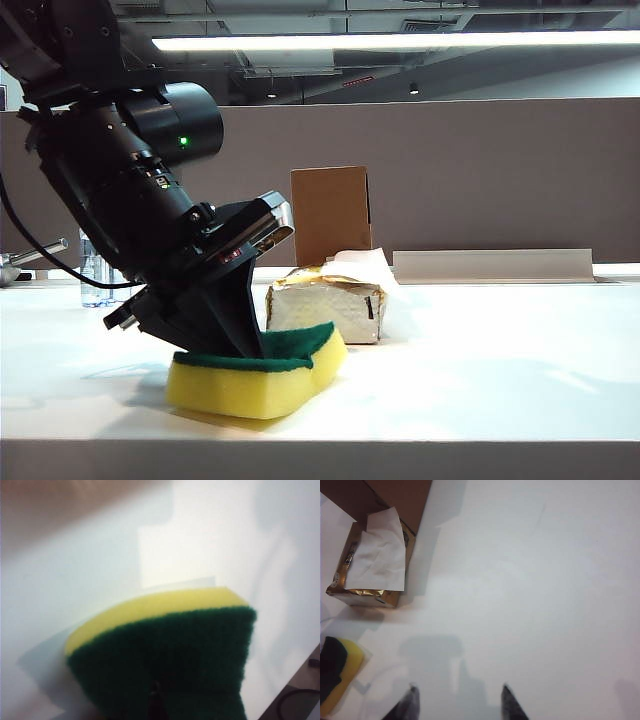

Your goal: Move the sponge from right to left to wipe the table, avoiding obstacles on the table, and finally reaching the bottle of mineral water.

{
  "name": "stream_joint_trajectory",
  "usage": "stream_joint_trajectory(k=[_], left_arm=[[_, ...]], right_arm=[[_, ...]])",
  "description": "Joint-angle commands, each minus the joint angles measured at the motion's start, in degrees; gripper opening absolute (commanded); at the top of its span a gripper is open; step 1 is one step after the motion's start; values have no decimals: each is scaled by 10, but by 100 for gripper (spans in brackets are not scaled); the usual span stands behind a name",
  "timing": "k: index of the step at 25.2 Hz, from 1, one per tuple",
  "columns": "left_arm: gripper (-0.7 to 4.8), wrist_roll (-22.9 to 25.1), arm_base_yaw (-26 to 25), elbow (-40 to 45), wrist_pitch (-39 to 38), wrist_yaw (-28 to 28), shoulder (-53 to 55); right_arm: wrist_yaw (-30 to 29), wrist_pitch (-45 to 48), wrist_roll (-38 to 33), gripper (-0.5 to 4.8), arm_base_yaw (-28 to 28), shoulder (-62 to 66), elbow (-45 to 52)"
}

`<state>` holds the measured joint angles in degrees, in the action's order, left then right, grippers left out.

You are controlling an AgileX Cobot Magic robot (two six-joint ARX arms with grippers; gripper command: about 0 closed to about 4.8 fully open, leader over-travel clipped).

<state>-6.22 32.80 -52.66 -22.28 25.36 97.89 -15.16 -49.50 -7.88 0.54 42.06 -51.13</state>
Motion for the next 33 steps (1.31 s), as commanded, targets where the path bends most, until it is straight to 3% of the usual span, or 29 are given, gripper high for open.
stream_joint_trajectory(k=[1, 7, 15, 22, 33], left_arm=[[-6, 2, -5, 10, -51, -56, 10], [-6, 5, -27, 10, -65, -59, 9], [-6, 65, -127, 10, -109, -59, 4], [-6, 108, -178, 10, -129, -63, 2], [-6, 154, -264, 10, -139, -63, 2]], right_arm=[[-7, 8, -11, 210, 0, -8, -5], [-31, -1, -14, 210, 1, -17, -5], [-77, -14, -16, 210, 1, -17, -5], [-120, -36, -26, 210, 3, -16, -5], [-135, -63, -26, 210, 3, -17, -5]])
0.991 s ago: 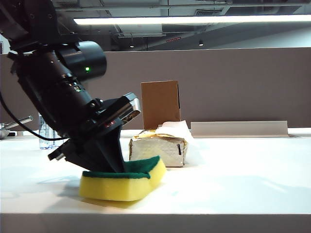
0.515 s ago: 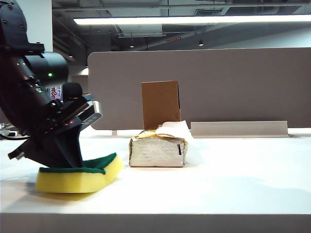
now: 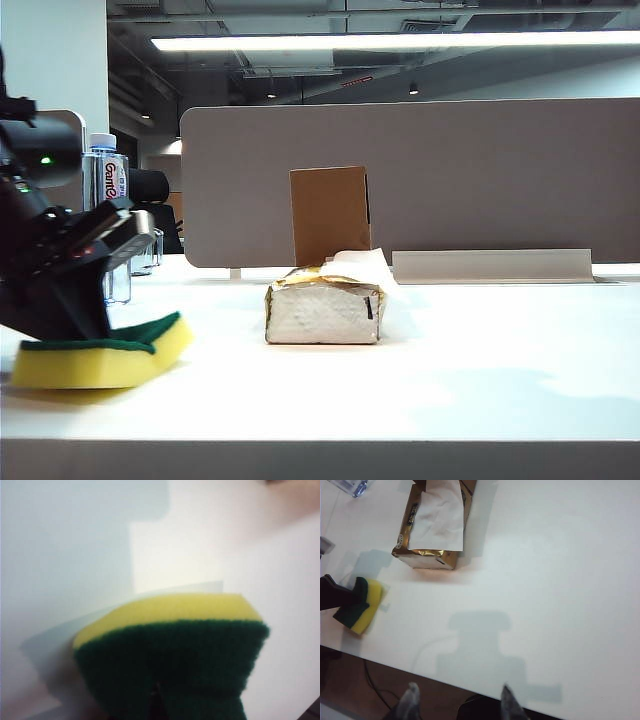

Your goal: Move the sponge from right to left to wipe the table, avoiding obstacles on the table, and finally reaching the bottle of mineral water.

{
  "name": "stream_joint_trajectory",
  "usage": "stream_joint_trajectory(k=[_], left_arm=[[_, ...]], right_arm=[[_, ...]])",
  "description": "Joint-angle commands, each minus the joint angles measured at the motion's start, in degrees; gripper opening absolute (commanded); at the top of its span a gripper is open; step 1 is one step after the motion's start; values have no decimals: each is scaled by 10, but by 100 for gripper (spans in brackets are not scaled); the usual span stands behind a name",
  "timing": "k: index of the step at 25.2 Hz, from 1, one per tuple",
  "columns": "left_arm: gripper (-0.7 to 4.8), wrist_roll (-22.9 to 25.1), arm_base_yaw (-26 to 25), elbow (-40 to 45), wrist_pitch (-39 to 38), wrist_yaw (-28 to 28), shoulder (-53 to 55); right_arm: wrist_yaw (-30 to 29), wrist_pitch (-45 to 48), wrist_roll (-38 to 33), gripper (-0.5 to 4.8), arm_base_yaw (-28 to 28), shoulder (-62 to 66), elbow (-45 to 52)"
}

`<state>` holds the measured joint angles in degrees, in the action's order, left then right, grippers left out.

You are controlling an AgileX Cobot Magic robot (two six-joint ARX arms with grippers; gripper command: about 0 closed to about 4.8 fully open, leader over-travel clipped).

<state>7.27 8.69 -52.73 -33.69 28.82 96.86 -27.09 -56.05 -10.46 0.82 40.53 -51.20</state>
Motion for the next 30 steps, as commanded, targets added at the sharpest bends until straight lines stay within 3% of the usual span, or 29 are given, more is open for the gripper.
stream_joint_trajectory(k=[1, 5, 11, 15, 24, 30], left_arm=[[-6, 35, -34, 11, -34, -99, 13], [-6, 63, -68, 11, -69, -146, 13], [-6, 59, -135, 11, -68, -146, 10], [-6, 58, -189, 10, -58, -145, 1], [-6, 57, -205, 10, -21, -146, -2], [-6, 22, -205, 10, 47, -145, -1]], right_arm=[[-26, 3, -5, 210, 0, -1, -4], [-26, 2, -5, 210, 0, -1, -4], [-30, 1, -9, 210, 1, -1, -4], [-64, 1, -16, 210, 1, -1, -4], [-90, -16, -31, 210, 16, -1, -4], [-90, -16, -46, 210, 46, -1, -4]])
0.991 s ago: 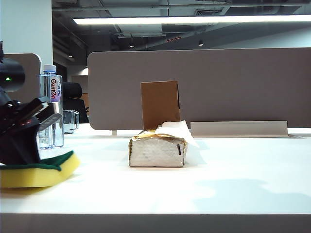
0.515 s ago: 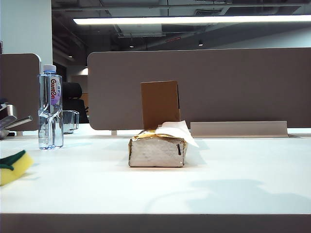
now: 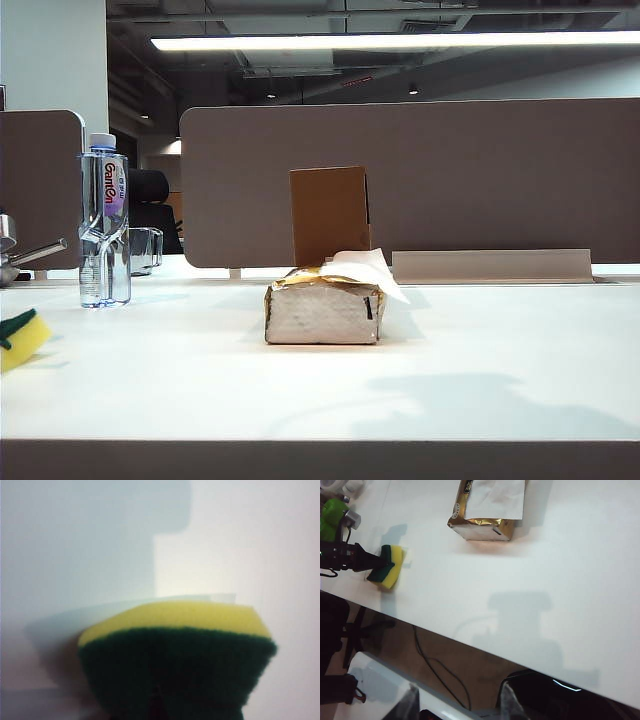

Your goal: Move the sponge from right to left to wipe the table, avoiding obstacles on the table, and finally reaching the bottle of mineral water.

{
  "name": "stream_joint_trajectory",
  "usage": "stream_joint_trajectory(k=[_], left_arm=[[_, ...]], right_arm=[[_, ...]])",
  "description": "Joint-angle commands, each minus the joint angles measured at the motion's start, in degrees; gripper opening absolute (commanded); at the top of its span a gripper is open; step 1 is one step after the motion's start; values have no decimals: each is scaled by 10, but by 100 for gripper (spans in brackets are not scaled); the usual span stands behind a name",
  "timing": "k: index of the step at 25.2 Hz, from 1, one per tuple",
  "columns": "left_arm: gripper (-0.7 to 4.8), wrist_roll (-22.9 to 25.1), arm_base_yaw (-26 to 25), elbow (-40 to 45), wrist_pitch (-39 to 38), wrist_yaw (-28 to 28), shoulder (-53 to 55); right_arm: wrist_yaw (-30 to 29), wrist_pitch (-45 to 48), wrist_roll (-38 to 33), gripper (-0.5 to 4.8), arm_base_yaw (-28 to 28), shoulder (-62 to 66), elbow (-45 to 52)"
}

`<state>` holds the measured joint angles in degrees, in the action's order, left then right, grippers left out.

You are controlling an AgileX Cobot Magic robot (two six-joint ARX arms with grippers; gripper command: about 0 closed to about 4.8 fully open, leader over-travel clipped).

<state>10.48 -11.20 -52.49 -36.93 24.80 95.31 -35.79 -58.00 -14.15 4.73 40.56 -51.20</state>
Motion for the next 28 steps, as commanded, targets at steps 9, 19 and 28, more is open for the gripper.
stream_joint_trajectory(k=[9, 19, 28], left_arm=[[-6, -26, -6, 8, 148, -104, 18], [-6, -39, -3, -28, 191, -90, 79], [-6, -50, 3, -147, 181, -80, 143]], right_arm=[[-2, 3, -13, 210, 19, -2, -4], [-4, -4, -22, 210, 19, -2, -4], [-19, -5, -29, 210, 25, -2, -4]])
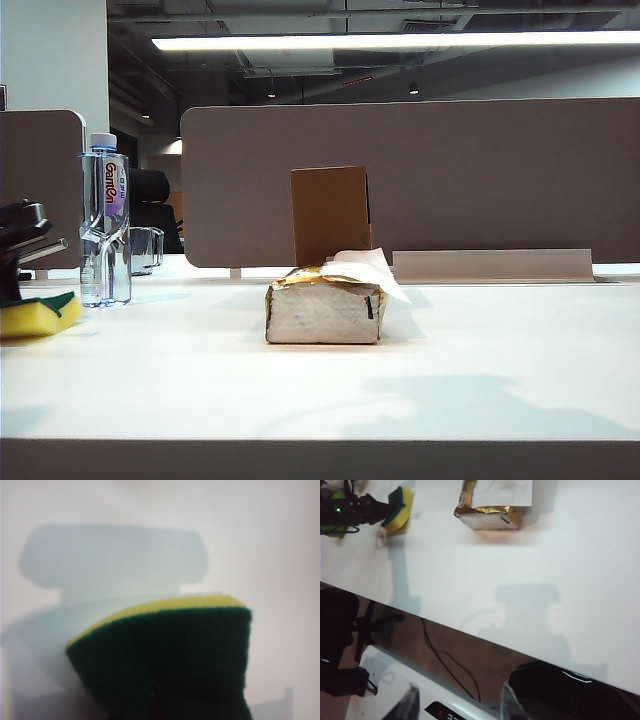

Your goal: Move the sponge from right to left to wipe the table, avoiding obstacles on the table, and finally reaching the bottle of mineral water.

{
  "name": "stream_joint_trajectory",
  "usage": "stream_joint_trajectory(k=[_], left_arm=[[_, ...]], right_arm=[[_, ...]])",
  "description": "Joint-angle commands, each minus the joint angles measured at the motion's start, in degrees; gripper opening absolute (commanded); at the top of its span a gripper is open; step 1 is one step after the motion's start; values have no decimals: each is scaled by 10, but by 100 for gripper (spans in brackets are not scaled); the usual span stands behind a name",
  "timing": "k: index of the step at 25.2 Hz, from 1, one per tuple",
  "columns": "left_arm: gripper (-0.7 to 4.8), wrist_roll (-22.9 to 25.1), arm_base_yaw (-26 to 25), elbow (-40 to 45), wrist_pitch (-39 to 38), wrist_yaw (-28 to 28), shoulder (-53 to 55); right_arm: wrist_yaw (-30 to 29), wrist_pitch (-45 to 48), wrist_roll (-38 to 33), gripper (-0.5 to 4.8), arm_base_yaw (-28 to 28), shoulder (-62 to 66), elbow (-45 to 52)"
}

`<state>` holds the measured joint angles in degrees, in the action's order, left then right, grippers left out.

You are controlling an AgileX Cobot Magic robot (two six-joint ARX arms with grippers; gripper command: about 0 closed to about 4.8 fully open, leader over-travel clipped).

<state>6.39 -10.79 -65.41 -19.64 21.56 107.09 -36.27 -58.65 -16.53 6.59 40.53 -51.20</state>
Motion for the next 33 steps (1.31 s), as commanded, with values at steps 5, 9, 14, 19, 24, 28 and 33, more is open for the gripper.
stream_joint_trajectory(k=[5, 9, 14, 19, 24, 28, 33], left_arm=[[-6, -9, 0, -64, -5, -46, 58], [-6, -9, 5, -92, -11, -42, 81], [-6, -9, 15, -96, 8, -37, 85], [-6, -11, 19, -96, 6, -35, 85], [123, -11, 19, -96, 2, -35, 83], [163, -17, 19, -97, -3, -35, 78], [228, -23, 19, -103, -12, -34, 63]], right_arm=[[-14, 2, -19, 210, 43, -1, -4], [-6, 19, -44, 210, 78, -1, -4], [-7, 33, -52, 210, 78, -1, -4], [-8, 32, -60, 210, 78, -1, -4], [-8, 32, -60, 210, 78, -1, -4], [-8, 32, -60, 210, 78, -1, -4], [-10, 32, -60, 210, 78, -2, -4]])
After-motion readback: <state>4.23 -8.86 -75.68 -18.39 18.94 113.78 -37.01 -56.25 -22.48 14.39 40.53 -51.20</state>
